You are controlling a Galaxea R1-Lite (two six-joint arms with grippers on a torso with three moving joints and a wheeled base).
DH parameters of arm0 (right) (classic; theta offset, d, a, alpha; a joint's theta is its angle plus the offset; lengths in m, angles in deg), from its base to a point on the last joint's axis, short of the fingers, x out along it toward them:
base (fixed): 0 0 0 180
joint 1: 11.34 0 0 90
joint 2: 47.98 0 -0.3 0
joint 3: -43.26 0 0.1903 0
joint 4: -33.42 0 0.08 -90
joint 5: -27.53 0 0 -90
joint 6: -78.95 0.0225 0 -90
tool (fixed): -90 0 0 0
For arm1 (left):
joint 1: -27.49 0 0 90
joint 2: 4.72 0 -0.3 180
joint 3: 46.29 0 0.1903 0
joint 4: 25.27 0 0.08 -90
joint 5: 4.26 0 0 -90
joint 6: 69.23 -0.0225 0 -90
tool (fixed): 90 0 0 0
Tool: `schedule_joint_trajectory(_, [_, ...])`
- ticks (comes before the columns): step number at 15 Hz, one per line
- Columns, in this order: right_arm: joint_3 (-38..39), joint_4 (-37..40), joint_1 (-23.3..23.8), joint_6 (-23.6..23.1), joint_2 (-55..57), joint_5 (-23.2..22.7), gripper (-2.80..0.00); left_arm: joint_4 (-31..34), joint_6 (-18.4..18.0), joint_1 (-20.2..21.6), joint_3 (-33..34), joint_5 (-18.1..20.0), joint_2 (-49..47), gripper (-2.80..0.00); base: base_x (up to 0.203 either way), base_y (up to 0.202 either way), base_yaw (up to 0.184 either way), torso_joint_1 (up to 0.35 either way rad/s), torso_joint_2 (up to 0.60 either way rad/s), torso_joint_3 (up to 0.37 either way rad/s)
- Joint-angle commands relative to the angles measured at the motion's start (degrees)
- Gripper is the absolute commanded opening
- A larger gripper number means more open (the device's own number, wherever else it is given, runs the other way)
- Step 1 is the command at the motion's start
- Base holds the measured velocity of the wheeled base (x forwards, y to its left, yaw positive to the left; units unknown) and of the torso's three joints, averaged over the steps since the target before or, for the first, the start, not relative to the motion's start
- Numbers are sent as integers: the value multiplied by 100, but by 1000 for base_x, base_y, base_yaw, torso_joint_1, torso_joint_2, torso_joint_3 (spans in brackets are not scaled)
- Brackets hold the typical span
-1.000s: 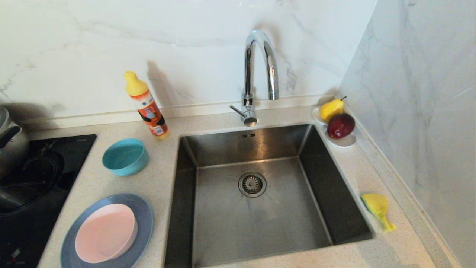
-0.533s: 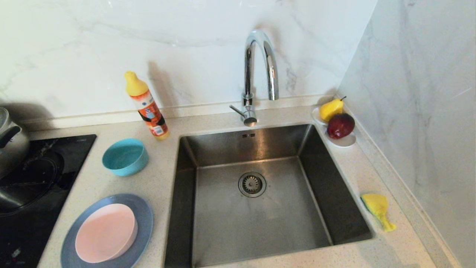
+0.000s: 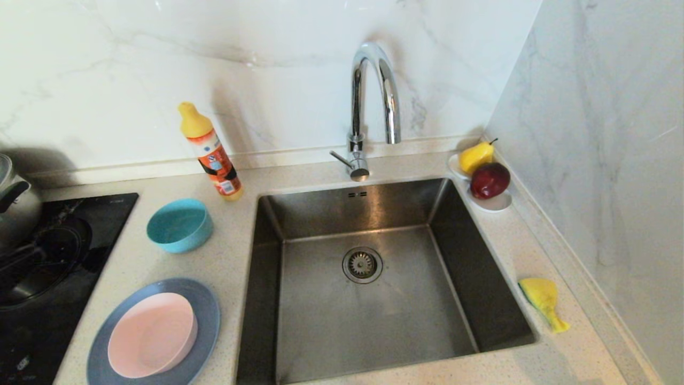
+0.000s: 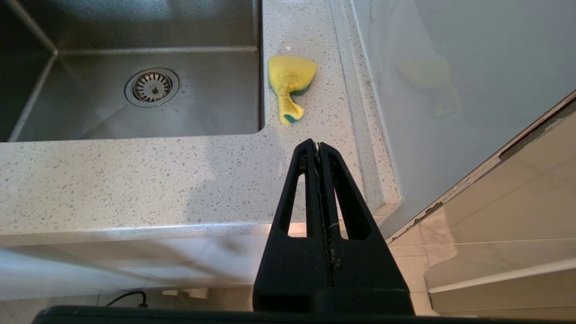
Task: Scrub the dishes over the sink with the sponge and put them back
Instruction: Grab the dish soap
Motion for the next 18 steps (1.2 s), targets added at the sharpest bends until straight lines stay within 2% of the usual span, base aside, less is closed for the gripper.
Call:
schedule_joint_trajectory(1, [0,6,-1,-4,2,-4,-280,-824,35,-21,-158,-45,-2161,-280,0,0,0,0,0,0])
schedule_joint_trajectory(3, [0,-2,-1,-4,2,-4,-280,-1588,137,-33,-272,-113,-3127,-280,0,0,0,0,0,0])
schedule_joint_trajectory(4, [0,7,-1,-4,-6,-4,-280,-1960,173,-41,-328,-194,-3512,0,0,0,0,0,0,0])
schedule_joint_trajectory(7, [-9,0,-1,-4,-6,-4,-280,-2833,224,-150,-417,-417,-4291,0,0,0,0,0,0,0])
schedule_joint_trajectory(12, [0,2,-8,-3,-6,-4,-280,-3949,360,-253,-457,-452,-4988,0,0,0,0,0,0,0])
schedule_joint_trajectory(14, [0,2,-3,-2,2,-4,-280,-4624,375,-282,-516,-506,-5479,0,0,0,0,0,0,0])
schedule_joint_trajectory(18, [0,2,-1,-4,-6,-4,-280,-6015,377,-380,-1038,-887,-6593,0,0,0,0,0,0,0])
